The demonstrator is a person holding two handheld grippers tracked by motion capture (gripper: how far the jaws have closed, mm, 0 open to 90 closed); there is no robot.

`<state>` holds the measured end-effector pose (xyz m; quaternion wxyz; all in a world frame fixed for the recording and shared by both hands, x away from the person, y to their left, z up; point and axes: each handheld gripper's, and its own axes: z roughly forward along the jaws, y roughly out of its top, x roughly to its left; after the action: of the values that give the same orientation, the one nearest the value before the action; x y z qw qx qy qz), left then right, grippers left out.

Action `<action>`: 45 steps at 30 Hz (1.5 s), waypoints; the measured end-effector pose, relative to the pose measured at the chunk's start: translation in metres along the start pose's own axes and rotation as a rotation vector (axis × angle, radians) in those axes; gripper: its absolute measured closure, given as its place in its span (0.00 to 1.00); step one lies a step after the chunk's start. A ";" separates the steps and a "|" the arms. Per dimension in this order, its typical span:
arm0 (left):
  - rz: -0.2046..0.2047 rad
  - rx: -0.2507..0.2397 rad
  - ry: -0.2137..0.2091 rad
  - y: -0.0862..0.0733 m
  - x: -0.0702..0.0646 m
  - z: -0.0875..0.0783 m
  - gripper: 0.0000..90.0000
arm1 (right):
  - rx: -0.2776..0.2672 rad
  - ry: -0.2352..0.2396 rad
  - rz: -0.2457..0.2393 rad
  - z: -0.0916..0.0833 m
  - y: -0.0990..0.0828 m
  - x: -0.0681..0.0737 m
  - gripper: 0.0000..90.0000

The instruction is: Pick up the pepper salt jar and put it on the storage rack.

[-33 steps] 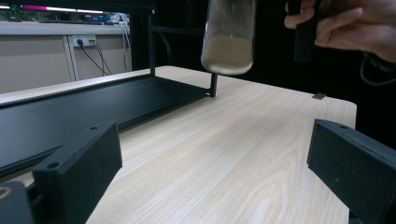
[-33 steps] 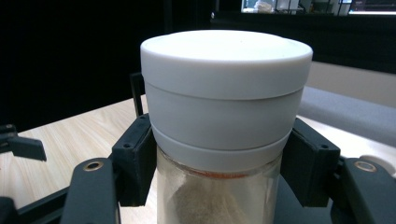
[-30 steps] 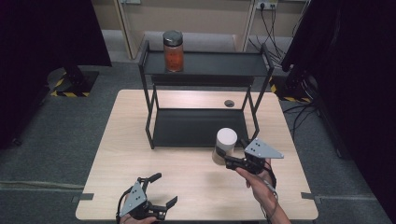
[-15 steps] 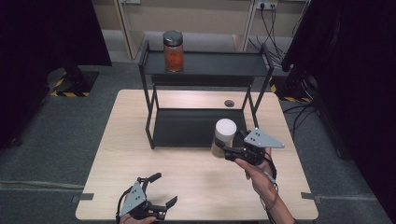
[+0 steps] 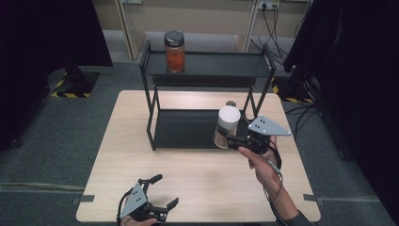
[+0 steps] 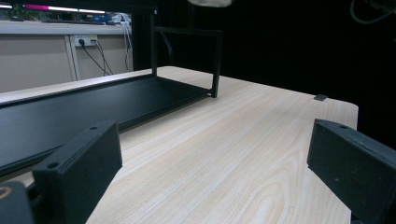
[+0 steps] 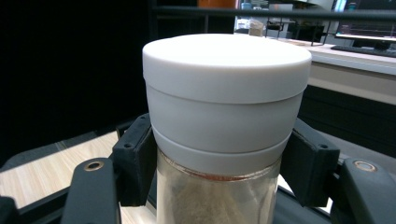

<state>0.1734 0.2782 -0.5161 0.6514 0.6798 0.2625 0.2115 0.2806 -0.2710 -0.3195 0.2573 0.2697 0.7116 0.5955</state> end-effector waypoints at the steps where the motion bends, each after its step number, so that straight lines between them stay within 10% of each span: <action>1: 0.000 0.000 0.000 0.000 0.000 0.000 0.03 | -0.002 0.003 0.003 0.001 0.002 -0.001 0.39; 45: -0.010 -0.004 -0.001 0.000 0.000 0.000 0.03 | -0.019 0.010 -0.008 0.041 0.117 -0.014 0.40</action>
<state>0.1730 0.2786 -0.5164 0.6540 0.6773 0.2651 0.2082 0.3282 -0.2351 -0.2096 0.2587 0.2616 0.7082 0.6026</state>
